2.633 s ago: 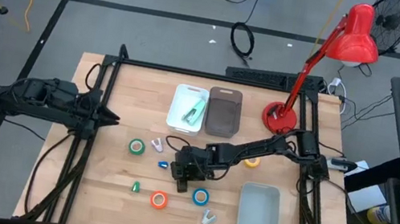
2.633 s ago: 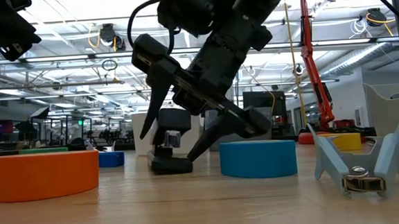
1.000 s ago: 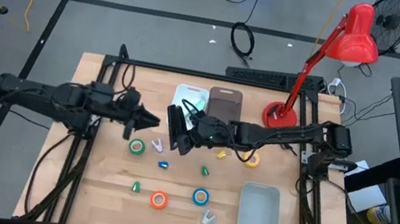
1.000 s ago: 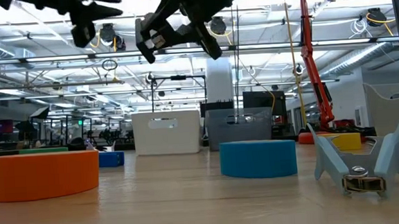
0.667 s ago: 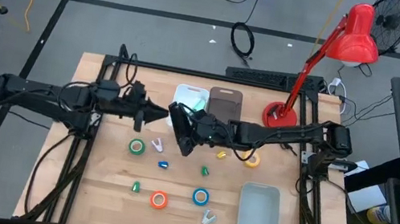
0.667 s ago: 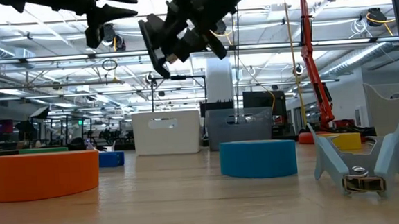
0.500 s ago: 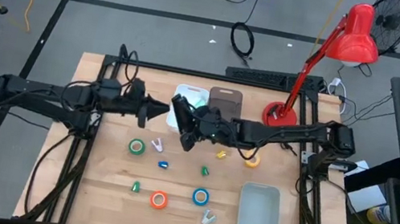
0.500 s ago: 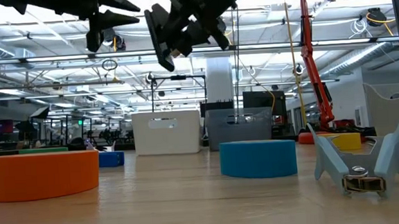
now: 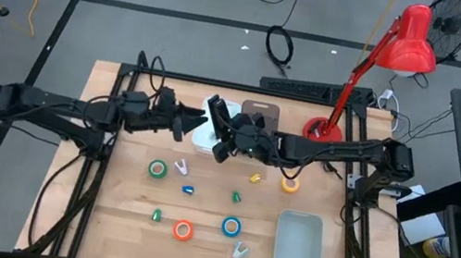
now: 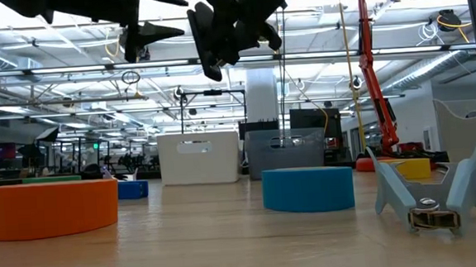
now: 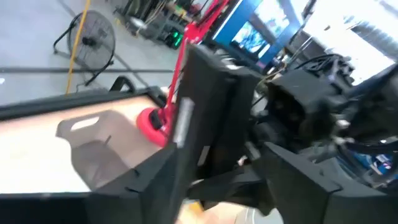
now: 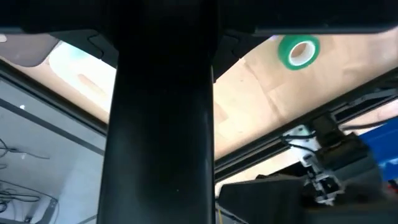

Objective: Pick and place Stapler, Stapler remover, tape
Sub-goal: Put the black stapler into the white bin

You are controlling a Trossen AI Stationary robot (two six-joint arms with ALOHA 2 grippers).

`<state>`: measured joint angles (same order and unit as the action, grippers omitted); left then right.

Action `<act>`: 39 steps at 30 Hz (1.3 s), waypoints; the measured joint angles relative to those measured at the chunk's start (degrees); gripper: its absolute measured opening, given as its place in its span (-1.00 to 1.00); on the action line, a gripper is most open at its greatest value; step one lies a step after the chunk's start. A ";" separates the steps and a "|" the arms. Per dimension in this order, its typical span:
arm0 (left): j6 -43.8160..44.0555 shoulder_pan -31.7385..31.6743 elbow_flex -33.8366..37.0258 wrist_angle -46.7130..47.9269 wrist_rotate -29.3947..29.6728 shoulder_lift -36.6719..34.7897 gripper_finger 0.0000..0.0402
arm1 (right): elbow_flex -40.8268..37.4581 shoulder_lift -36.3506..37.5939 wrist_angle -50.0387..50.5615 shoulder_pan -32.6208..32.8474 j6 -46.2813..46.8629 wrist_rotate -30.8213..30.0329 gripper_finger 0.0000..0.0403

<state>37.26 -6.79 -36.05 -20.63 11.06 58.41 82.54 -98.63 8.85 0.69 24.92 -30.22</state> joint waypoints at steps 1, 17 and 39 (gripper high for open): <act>-0.56 0.00 0.00 -1.08 0.00 0.42 0.27 | 0.00 0.00 -0.12 -0.15 0.13 -0.03 -0.40; -0.31 0.00 0.00 -5.46 7.55 2.38 0.38 | -0.02 0.02 -0.75 -1.86 -1.70 -1.30 -0.40; -5.29 0.93 -0.04 -15.95 8.65 7.98 0.37 | -0.02 0.02 -0.86 -2.01 -1.65 -1.27 -0.40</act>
<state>31.97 -5.85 -36.10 -36.58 19.70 66.39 82.52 -98.61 7.99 -1.32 23.27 -31.48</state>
